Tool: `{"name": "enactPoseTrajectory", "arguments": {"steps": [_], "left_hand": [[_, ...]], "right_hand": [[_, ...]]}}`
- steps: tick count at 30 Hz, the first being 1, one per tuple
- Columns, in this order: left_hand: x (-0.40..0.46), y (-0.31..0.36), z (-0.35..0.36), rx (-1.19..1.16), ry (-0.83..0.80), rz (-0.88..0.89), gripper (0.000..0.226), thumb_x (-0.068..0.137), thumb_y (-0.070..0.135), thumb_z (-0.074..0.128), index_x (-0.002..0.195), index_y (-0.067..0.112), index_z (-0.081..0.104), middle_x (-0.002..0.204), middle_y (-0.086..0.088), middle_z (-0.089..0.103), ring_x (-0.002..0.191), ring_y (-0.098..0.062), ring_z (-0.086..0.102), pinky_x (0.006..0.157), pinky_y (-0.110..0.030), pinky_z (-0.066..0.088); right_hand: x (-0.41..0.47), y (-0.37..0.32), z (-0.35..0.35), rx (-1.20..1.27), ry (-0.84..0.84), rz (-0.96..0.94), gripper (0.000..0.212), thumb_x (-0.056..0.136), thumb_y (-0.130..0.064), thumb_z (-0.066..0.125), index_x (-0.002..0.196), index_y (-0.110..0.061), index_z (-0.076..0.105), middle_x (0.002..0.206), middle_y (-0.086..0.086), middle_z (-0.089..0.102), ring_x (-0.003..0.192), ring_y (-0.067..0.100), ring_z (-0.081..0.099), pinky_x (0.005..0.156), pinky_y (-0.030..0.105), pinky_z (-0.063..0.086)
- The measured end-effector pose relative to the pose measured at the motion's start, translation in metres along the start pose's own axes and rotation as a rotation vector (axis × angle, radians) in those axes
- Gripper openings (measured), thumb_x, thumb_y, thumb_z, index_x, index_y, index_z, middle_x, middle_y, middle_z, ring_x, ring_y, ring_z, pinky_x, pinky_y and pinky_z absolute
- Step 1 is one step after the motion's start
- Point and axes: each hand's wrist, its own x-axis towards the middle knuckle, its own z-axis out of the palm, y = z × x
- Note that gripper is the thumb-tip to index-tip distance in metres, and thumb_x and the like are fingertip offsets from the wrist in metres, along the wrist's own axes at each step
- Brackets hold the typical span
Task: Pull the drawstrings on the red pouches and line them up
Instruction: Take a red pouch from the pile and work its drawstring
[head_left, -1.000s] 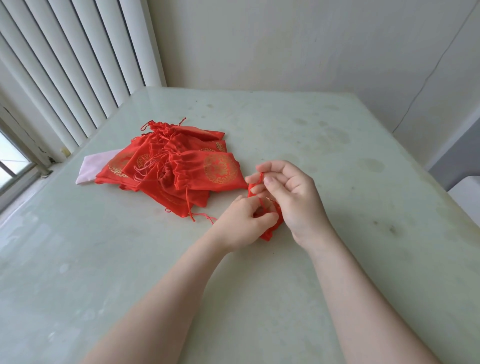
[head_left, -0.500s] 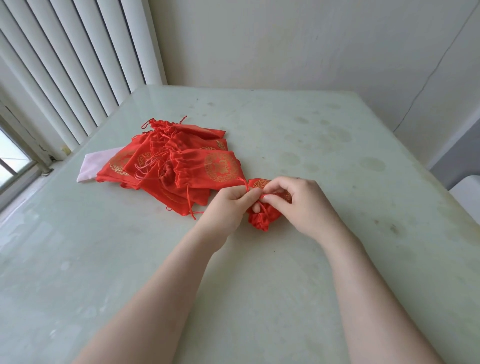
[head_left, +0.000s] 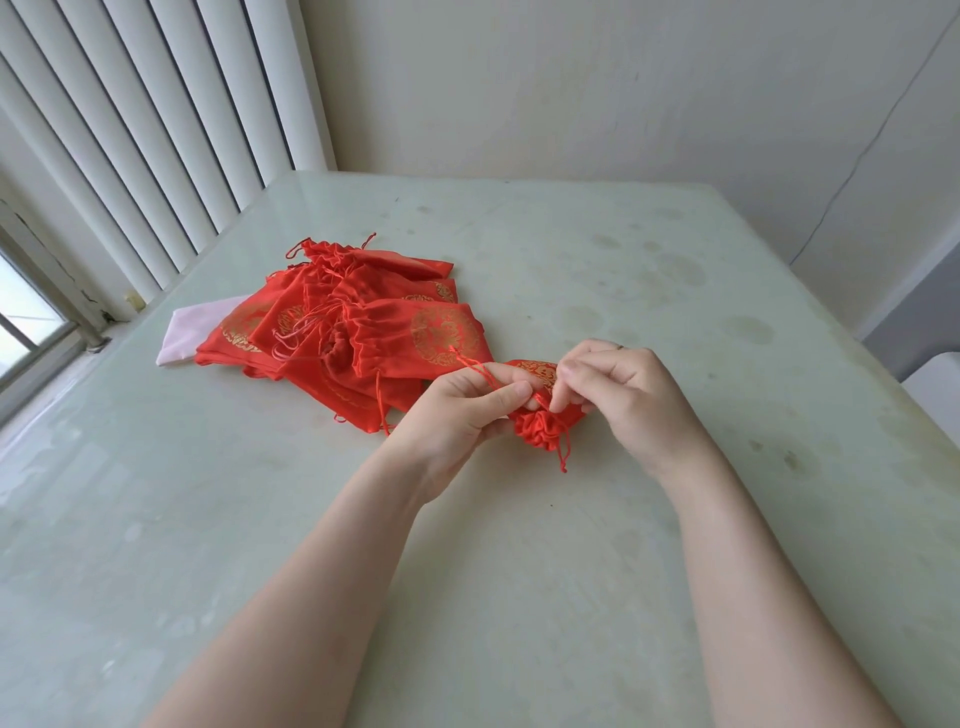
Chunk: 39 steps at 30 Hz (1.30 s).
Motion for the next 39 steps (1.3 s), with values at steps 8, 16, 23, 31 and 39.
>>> {"name": "enactPoseTrajectory", "arguments": {"steps": [8, 16, 23, 31, 39], "left_hand": [[0.000, 0.002, -0.002, -0.051, 0.002, 0.009, 0.007, 0.083, 0.008, 0.055, 0.076, 0.006, 0.054, 0.064, -0.002, 0.062, 0.058, -0.013, 0.059, 0.058, -0.022, 0.050], [-0.002, 0.007, -0.002, -0.080, 0.030, -0.002, 0.012, 0.090, 0.005, 0.050, 0.080, 0.010, 0.056, 0.068, 0.001, 0.063, 0.060, -0.009, 0.059, 0.058, -0.020, 0.049], [-0.003, 0.008, -0.001, -0.082, 0.013, -0.003, 0.005, 0.082, 0.009, 0.055, 0.080, 0.007, 0.059, 0.065, -0.001, 0.062, 0.059, -0.013, 0.060, 0.060, -0.021, 0.050], [-0.003, -0.001, -0.001, 0.538, 0.299, 0.125, 0.009, 0.078, 0.007, 0.069, 0.074, 0.014, 0.069, 0.072, 0.002, 0.069, 0.065, -0.006, 0.059, 0.067, -0.020, 0.046], [0.000, -0.005, 0.001, 0.840, 0.413, 0.338, 0.010, 0.075, 0.001, 0.067, 0.076, 0.011, 0.069, 0.066, 0.011, 0.062, 0.066, -0.005, 0.060, 0.060, -0.012, 0.046]], "right_hand": [[0.002, 0.010, 0.010, -0.133, -0.086, 0.061, 0.027, 0.081, -0.001, 0.064, 0.082, -0.028, 0.062, 0.083, -0.002, 0.065, 0.073, 0.016, 0.059, 0.072, 0.023, 0.050], [0.001, 0.008, 0.011, -0.020, -0.124, 0.108, 0.018, 0.082, -0.003, 0.065, 0.077, -0.020, 0.061, 0.078, -0.001, 0.065, 0.071, 0.010, 0.061, 0.071, 0.022, 0.050], [0.002, 0.012, 0.016, -0.145, -0.033, 0.095, 0.010, 0.082, -0.009, 0.065, 0.073, -0.012, 0.064, 0.075, 0.004, 0.067, 0.071, 0.015, 0.060, 0.073, 0.032, 0.048], [0.002, 0.010, 0.017, -0.157, 0.044, 0.099, 0.025, 0.080, -0.006, 0.065, 0.063, -0.023, 0.058, 0.055, -0.015, 0.057, 0.054, 0.000, 0.051, 0.056, 0.013, 0.038], [0.002, 0.012, 0.024, -0.059, -0.081, 0.174, 0.033, 0.091, -0.010, 0.054, 0.059, -0.015, 0.061, 0.072, 0.003, 0.064, 0.076, 0.010, 0.055, 0.080, 0.028, 0.041]]}}
